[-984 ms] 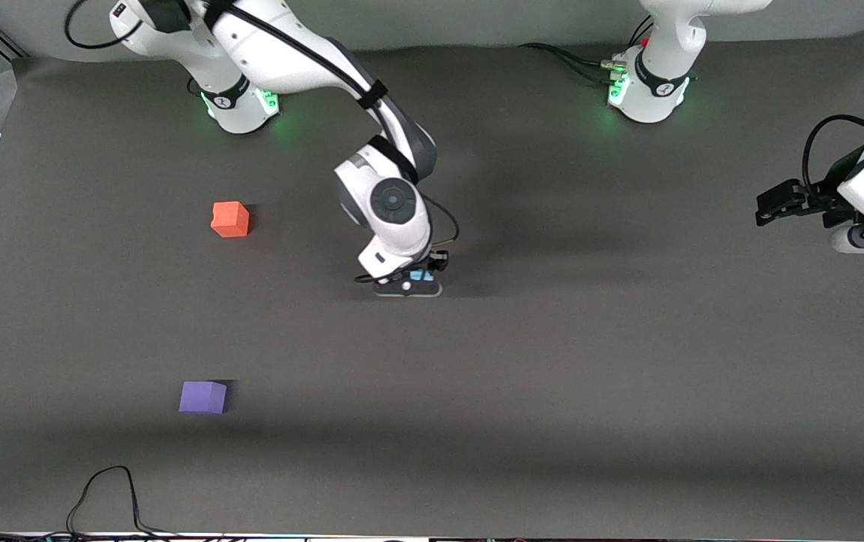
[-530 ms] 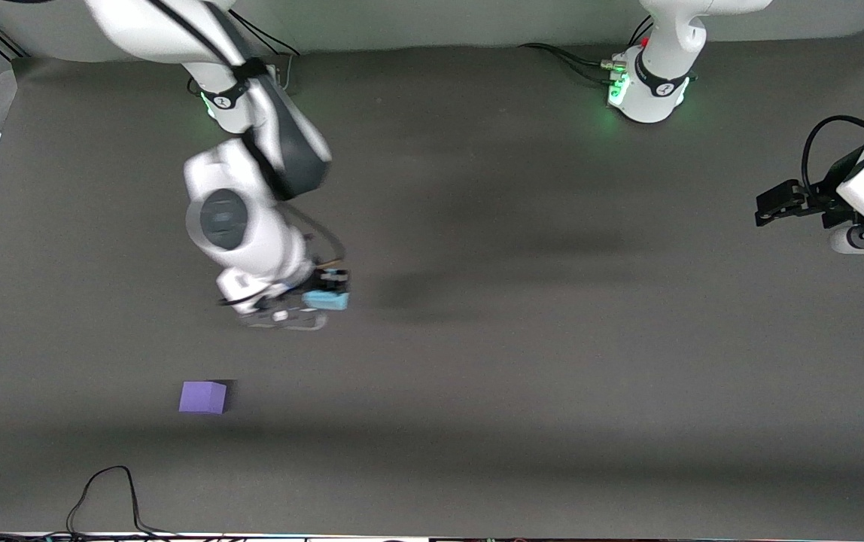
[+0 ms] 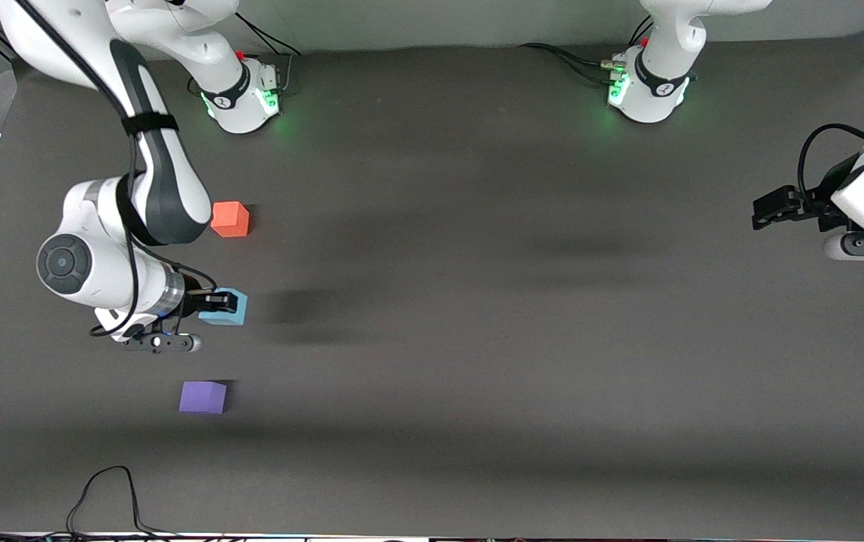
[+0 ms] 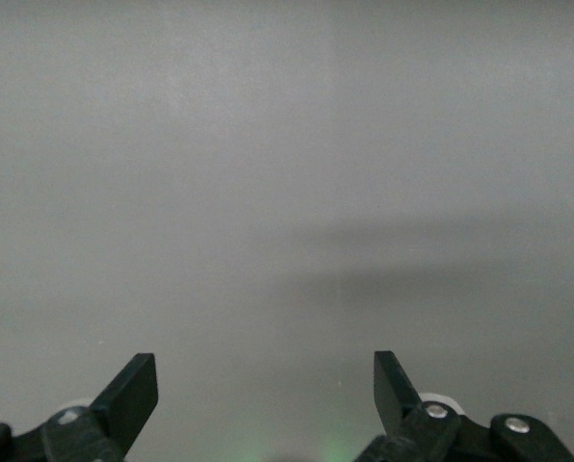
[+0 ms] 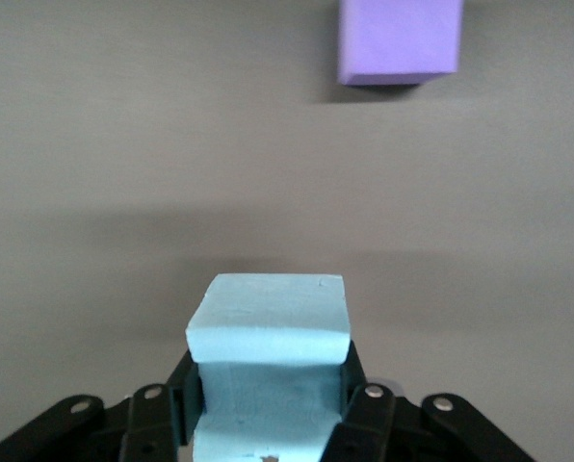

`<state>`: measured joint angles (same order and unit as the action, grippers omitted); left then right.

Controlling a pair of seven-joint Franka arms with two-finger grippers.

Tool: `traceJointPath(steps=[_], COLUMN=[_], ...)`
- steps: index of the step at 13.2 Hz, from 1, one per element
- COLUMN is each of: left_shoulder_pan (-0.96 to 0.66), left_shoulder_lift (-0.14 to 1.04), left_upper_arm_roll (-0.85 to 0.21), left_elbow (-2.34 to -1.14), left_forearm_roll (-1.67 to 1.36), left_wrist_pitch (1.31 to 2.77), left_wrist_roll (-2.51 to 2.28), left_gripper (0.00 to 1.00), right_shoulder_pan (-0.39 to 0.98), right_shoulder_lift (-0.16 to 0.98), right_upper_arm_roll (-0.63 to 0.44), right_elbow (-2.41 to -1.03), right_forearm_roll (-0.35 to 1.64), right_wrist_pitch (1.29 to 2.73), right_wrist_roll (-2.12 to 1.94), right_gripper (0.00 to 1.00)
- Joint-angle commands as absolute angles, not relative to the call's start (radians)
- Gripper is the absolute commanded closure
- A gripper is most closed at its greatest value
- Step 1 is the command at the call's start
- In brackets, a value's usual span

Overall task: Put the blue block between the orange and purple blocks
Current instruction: 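Carry the blue block with the right gripper between orange and purple blocks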

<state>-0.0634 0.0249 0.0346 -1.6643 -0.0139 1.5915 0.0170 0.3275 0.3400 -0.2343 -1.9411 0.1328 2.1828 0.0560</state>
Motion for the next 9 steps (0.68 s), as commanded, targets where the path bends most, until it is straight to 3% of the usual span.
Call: traceJointPath(steps=[1, 3, 7, 8, 9], left_shoulder_pan=[-0.074, -0.074, -0.074, -0.074, -0.074], left_shoulder_lift=[0.029, 0.025, 0.025, 0.025, 0.023], left_upper_arm_roll=[0.04, 0.038, 0.038, 0.038, 0.038], left_elbow=[-1.64, -1.649, -1.649, -1.648, -1.646], left_forearm_roll=[0.002, 0.018, 0.018, 0.017, 0.014], left_wrist_pitch=[1.588, 1.578, 1.578, 1.577, 1.578], left_wrist_roll=[0.028, 0.063, 0.072, 0.074, 0.074], left_gripper=[0.0, 0.0, 0.0, 0.0, 0.0], right_shoulder_pan=[0.336, 0.334, 0.334, 0.334, 0.334], right_shoulder_lift=[0.322, 0.356, 0.38, 0.383, 0.385], right_upper_arm_roll=[-0.277, -0.296, -0.298, -0.298, -0.298], right_elbow=[-2.137, -2.183, -2.187, -2.187, -2.187], right_forearm_roll=[0.202, 0.28, 0.307, 0.307, 0.307], right_wrist_pitch=[2.403, 2.476, 2.488, 2.488, 2.49], right_wrist_roll=[-0.096, -0.199, -0.233, -0.235, -0.236], right_gripper=[0.61, 0.61, 0.59, 0.48, 0.25])
